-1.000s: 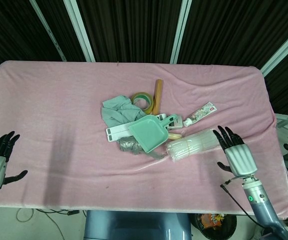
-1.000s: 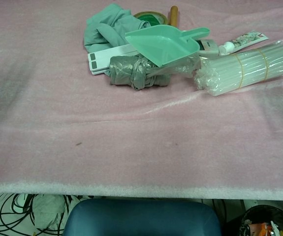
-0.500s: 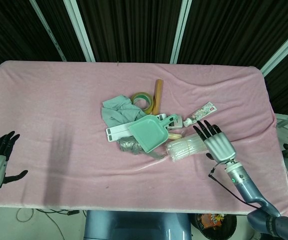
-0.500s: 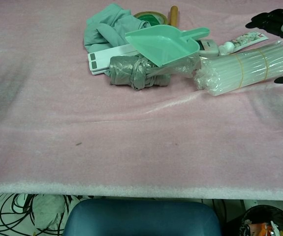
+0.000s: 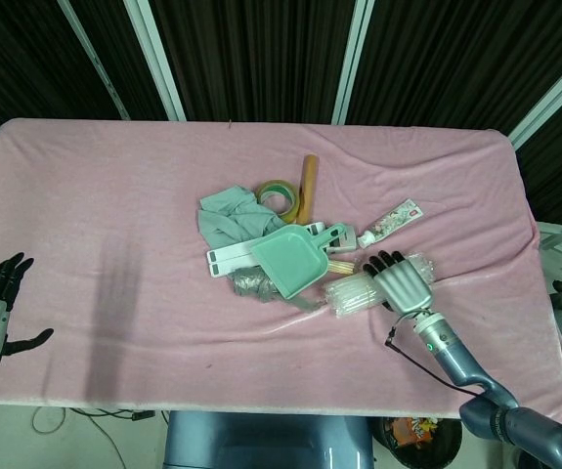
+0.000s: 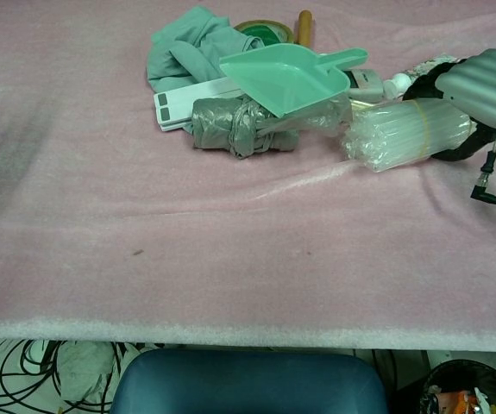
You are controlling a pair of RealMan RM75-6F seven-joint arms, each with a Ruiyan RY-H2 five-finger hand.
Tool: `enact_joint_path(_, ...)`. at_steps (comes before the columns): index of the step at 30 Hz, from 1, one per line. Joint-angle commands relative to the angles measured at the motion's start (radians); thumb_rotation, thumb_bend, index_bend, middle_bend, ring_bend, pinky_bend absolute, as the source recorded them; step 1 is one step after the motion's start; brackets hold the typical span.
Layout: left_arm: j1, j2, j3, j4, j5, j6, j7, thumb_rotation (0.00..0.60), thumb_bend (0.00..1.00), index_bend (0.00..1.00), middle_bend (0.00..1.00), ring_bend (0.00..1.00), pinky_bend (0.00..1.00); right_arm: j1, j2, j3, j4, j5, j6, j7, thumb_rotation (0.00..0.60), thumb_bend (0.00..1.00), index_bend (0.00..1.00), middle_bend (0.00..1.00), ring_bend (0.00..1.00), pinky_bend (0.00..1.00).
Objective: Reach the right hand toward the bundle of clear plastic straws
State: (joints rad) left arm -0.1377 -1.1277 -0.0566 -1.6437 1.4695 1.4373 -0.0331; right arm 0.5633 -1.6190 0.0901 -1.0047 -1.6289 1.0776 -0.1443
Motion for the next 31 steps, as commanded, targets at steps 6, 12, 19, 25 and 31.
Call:
enact_joint_path(6,0.001,0.003,0.002,-0.002,0.009,0.003,-0.012,0.6,0.0,0.0,0.0,0.0,0.0,-0.014,0.035,0.023,-0.066,0.0,0.107,0.055,0.6,0.44,0.72,0.6,0.54,0.63)
enact_joint_path(12,0.003,0.004,0.005,-0.002,0.013,0.006,-0.016,0.6,0.0,0.0,0.0,0.0,0.0,-0.067,0.125,0.078,-0.254,0.061,0.205,0.085,0.6,0.44,0.72,0.59,0.54,0.63)
enact_joint_path(19,0.005,0.004,0.009,-0.005,0.022,0.011,-0.013,0.6,0.0,0.0,0.0,0.0,0.0,-0.169,0.243,0.045,-0.516,0.055,0.322,0.089,0.6,0.44,0.72,0.59,0.54,0.63)
enact_joint_path(25,0.008,0.002,0.012,-0.004,0.029,0.018,-0.009,0.6,0.0,0.0,0.0,0.0,0.0,-0.245,0.303,-0.008,-0.693,0.032,0.392,0.089,0.6,0.44,0.72,0.58,0.54,0.63)
enact_joint_path(31,0.01,0.002,0.014,-0.003,0.033,0.022,-0.009,0.6,0.0,0.0,0.0,0.0,0.0,-0.279,0.303,-0.034,-0.703,-0.006,0.434,0.097,0.6,0.44,0.72,0.58,0.54,0.63)
